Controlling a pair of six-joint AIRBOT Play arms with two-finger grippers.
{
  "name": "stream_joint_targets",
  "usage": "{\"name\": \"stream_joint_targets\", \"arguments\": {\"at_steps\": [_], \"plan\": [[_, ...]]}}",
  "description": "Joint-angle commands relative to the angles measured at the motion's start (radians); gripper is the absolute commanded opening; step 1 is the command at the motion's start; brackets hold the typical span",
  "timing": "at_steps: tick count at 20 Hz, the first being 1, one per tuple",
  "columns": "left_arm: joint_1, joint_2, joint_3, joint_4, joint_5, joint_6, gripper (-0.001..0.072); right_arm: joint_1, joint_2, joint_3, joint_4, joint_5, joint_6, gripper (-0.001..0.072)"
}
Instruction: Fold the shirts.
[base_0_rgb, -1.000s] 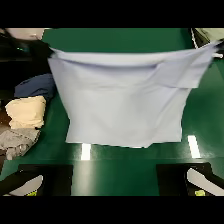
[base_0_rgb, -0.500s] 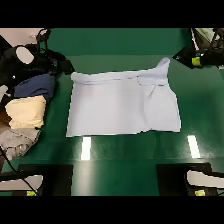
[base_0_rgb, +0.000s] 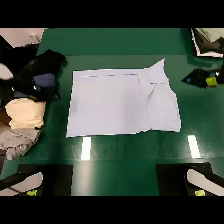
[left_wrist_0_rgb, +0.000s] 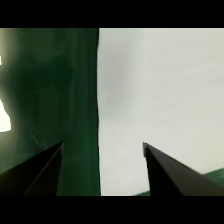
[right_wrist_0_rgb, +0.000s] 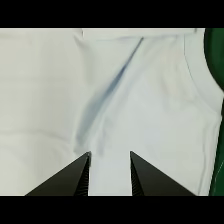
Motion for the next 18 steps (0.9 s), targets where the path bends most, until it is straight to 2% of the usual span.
{"name": "stream_joint_targets", "arguments": {"at_steps": [1, 8, 13, 17, 18], "plan": [[0.018, 0.097, -0.27, -0.096, -0.008, 0.069, 0.0587, -0.05, 0.113, -0.163, 0.002, 0.038, -0.024, 0.0289], [0.018, 0.098, -0.46, -0.169, 0.103, 0.097, 0.0587, -0.081, 0.205, -0.251, 0.009, 0.034, -0.025, 0.0289], [0.016, 0.098, -0.512, -0.207, 0.1, 0.127, 0.0585, -0.081, 0.216, -0.248, 0.009, 0.035, -0.024, 0.0289], [-0.054, 0.098, -0.51, -0.223, 0.129, 0.143, 0.0176, -0.081, 0.216, -0.249, -0.024, 0.043, -0.024, 0.0289], [-0.063, 0.098, -0.504, -0.223, 0.133, 0.143, 0.0049, -0.081, 0.215, -0.249, -0.076, 0.05, -0.024, 0.0289]]}}
